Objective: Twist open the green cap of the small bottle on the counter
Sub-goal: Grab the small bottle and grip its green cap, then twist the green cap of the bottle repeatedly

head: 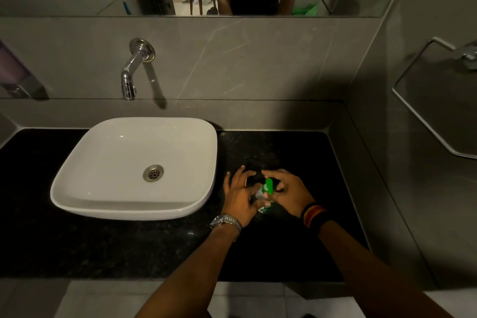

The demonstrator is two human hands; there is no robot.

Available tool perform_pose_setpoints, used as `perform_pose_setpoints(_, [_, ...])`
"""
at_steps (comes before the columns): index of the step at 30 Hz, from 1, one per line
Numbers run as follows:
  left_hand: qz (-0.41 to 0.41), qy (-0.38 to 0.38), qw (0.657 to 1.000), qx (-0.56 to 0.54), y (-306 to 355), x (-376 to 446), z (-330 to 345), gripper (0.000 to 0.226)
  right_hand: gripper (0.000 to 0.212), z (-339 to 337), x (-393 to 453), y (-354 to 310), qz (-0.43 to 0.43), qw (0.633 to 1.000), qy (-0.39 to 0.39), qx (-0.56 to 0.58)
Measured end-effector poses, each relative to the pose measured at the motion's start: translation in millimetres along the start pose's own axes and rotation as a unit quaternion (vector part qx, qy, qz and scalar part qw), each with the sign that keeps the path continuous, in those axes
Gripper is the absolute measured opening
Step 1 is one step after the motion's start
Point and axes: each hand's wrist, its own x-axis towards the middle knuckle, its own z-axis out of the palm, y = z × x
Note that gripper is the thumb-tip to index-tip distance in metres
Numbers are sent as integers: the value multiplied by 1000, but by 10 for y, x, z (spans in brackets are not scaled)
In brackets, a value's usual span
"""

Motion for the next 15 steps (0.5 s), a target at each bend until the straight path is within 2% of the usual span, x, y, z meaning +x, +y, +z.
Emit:
perform_pose_setpoints(2, [0, 0, 1000, 4, -10, -6, 2, 48, 64, 66, -35, -10, 16, 999, 49, -9])
perform_pose_setpoints(4, [-1, 0, 1000, 6, -21, -1, 7, 47, 72, 114, -51, -5, 45, 996, 75, 22])
perform_pose_setpoints(9, [-2, 0, 1000, 1, -10, -1, 0, 46, 111, 23, -38, 45, 32, 997, 1, 69])
perform_pose_setpoints(11, [-4, -4, 1000, 1, -6, -3, 3, 44, 125, 33, -60, 46, 48, 997, 23, 58])
perform_pose_setpoints(13, [-9, -6, 1000, 2, 2, -2, 0, 43, 120, 104, -69, 41, 74, 993, 74, 56])
perform_pose_setpoints(15, [-12, -2, 1000, 2, 6, 3, -11, 43, 103, 160, -58, 38, 79, 990, 93, 66])
